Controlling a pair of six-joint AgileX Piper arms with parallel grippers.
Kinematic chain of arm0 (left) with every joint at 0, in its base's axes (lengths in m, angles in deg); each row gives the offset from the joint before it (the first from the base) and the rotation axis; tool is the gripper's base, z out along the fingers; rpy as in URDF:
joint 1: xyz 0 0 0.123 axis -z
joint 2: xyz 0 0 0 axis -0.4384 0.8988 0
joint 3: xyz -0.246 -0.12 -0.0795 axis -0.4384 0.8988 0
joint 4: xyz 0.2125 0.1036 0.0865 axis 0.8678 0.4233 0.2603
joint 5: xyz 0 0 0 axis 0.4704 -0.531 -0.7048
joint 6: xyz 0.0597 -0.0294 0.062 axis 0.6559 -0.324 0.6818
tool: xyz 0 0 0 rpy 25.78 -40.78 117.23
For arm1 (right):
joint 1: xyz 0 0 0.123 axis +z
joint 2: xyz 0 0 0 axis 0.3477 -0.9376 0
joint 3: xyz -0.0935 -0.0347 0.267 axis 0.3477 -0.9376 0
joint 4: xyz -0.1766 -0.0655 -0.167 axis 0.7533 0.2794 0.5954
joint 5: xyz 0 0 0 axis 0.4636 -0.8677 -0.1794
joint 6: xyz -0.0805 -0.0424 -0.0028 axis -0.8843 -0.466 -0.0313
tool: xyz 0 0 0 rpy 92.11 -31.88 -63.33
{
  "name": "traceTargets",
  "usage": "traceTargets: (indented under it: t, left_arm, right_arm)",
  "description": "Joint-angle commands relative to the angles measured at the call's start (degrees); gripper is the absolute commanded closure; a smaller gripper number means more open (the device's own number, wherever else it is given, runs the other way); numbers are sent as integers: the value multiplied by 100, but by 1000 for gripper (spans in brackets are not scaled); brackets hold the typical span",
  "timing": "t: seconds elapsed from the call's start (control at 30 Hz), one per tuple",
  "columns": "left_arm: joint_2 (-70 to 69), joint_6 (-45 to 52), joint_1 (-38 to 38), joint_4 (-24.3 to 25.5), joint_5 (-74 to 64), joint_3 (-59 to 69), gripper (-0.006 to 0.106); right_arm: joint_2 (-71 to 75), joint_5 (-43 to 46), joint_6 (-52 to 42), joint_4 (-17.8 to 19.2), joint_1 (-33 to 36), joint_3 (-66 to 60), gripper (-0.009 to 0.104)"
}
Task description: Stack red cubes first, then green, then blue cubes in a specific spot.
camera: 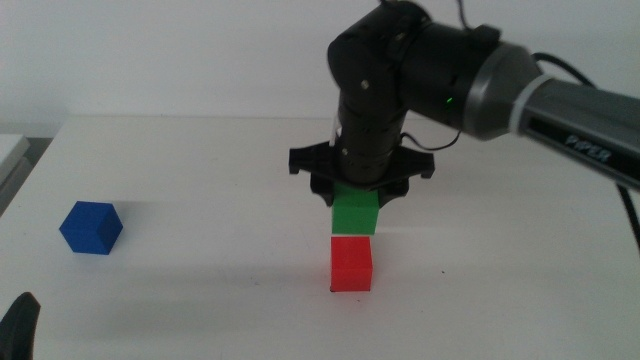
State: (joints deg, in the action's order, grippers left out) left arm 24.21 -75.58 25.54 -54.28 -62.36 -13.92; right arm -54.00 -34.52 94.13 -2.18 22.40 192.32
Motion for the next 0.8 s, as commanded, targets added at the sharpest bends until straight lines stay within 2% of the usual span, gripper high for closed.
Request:
traceTargets:
  t: [0.0,0.27,0.63,0.77]
  left_arm:
    - [-23,0,36,4,69,3,7]
    - [-23,0,36,4,69,3,7]
    - [-23,0,36,4,69,3,7]
    - [-23,0,36,4,69,3,7]
  right_arm:
    - [-89,-2,32,125,41,-14,64]
    - [-311,-2,10,147,144,-14,64]
    - [-290,-2,-142,-36,179,-119,64]
    - [-54,-2,-74,80,188,-545,64]
